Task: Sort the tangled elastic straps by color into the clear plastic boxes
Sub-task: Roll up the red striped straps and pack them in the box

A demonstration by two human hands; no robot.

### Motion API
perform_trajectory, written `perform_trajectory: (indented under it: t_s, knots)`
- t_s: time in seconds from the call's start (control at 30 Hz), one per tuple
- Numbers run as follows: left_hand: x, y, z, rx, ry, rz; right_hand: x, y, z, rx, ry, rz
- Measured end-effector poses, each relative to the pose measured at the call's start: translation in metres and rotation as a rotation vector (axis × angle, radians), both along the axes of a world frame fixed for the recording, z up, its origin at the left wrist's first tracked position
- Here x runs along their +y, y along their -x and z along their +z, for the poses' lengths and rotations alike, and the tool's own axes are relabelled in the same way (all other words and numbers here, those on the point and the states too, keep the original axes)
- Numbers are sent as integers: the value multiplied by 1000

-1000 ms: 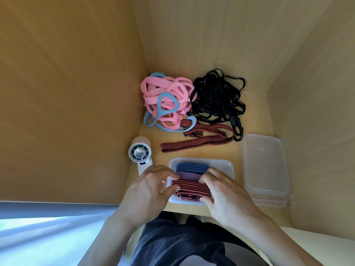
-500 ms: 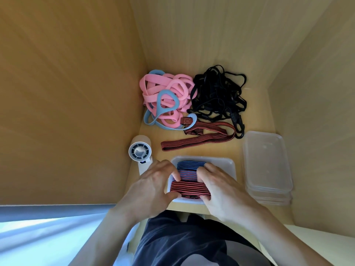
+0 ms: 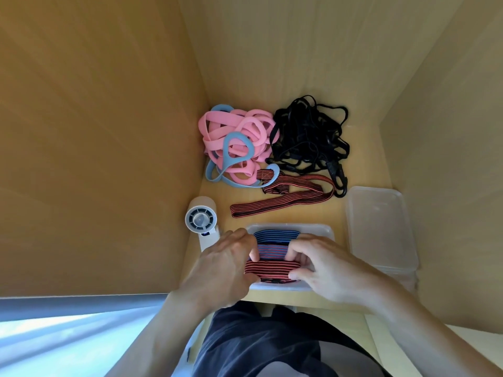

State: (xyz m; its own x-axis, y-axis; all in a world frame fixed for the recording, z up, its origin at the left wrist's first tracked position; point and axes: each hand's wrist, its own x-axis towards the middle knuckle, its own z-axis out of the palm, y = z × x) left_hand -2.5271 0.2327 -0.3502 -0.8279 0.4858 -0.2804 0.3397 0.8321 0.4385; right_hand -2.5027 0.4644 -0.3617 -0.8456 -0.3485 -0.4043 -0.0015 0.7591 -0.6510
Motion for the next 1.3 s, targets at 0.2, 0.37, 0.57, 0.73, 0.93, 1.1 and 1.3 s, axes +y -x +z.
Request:
perform_trajectory:
  t_s: [0.2, 0.37, 0.57, 0.73, 0.93, 1.1, 1.3]
  knots:
    - [9, -5, -2, 33, 18, -2, -17, -3, -8, 51, -75, -46]
    - [7, 0, 0, 8, 5, -9, -15, -5, -4, 28, -42, -107]
    - [-7, 2, 8, -55, -42, -34, -9, -7, 6, 45, -33, -36]
    - [-6, 0, 11, -7, -110, 120, -2, 0, 24, 75, 4, -67]
    - [-2, 3, 9, 32, -253, 313, 12, 47, 26, 257, 52, -258]
    - [0, 3, 7, 23, -294, 346, 15, 100, 2, 422, -205, -326]
    - [1, 6, 9, -6, -357, 372, -1, 141, -20, 428, -448, -190]
